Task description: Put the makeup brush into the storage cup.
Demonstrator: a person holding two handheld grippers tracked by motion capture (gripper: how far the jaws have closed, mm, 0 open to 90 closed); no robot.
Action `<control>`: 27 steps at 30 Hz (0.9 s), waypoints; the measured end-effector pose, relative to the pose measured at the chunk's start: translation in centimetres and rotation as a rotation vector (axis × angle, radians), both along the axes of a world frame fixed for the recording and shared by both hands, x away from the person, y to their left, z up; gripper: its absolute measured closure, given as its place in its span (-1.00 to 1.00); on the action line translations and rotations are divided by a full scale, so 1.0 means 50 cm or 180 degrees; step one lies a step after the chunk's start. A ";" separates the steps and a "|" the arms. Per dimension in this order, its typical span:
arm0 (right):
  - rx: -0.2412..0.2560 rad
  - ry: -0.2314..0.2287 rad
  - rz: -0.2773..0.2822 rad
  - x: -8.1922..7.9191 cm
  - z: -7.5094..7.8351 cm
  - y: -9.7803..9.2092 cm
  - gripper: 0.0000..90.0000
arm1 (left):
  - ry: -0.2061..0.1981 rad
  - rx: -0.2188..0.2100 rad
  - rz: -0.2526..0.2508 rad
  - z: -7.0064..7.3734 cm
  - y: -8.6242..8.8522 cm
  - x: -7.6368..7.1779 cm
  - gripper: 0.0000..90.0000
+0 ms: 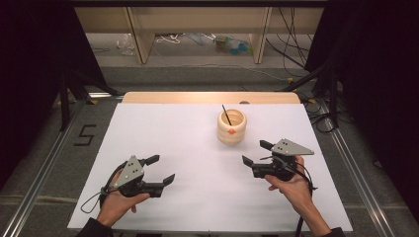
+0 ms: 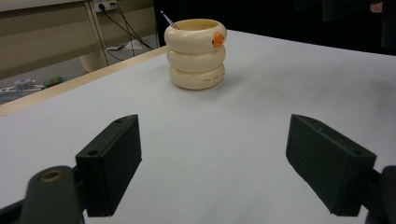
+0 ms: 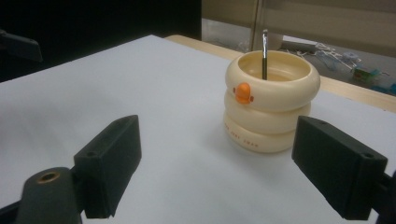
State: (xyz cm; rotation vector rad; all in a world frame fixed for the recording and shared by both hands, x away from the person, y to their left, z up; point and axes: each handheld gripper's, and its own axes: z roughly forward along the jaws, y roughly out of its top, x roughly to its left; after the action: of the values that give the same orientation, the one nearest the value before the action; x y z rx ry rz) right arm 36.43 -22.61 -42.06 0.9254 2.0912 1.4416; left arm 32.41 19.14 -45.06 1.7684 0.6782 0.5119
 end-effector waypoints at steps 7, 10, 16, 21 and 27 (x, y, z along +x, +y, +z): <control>-0.0049 0.0071 -0.0022 -0.010 -0.011 -0.012 -0.63 | -0.0001 0.0004 0.0007 -0.001 0.000 -0.001 -0.59; -0.0025 0.0047 -0.0014 -0.014 -0.011 -0.013 -0.63 | -0.0026 0.0025 0.0000 0.000 0.002 -0.001 -0.59; -0.0017 0.0050 -0.0019 -0.029 -0.016 -0.022 -0.63 | -0.0029 0.0032 -0.0016 -0.001 0.000 -0.002 -0.59; -0.0010 0.0073 -0.0041 -0.039 -0.021 -0.034 -0.63 | -0.0024 0.0018 -0.0007 -0.001 0.002 -0.003 -0.59; 0.0137 0.0132 -0.0063 -0.056 -0.021 -0.042 -0.63 | -0.0015 -0.0013 0.0021 -0.001 0.011 -0.007 -0.59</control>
State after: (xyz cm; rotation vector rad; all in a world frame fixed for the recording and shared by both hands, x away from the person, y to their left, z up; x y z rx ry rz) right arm 33.64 -24.70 -43.12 0.9980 2.0822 1.4745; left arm 32.08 19.69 -45.09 1.7612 0.6817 0.5186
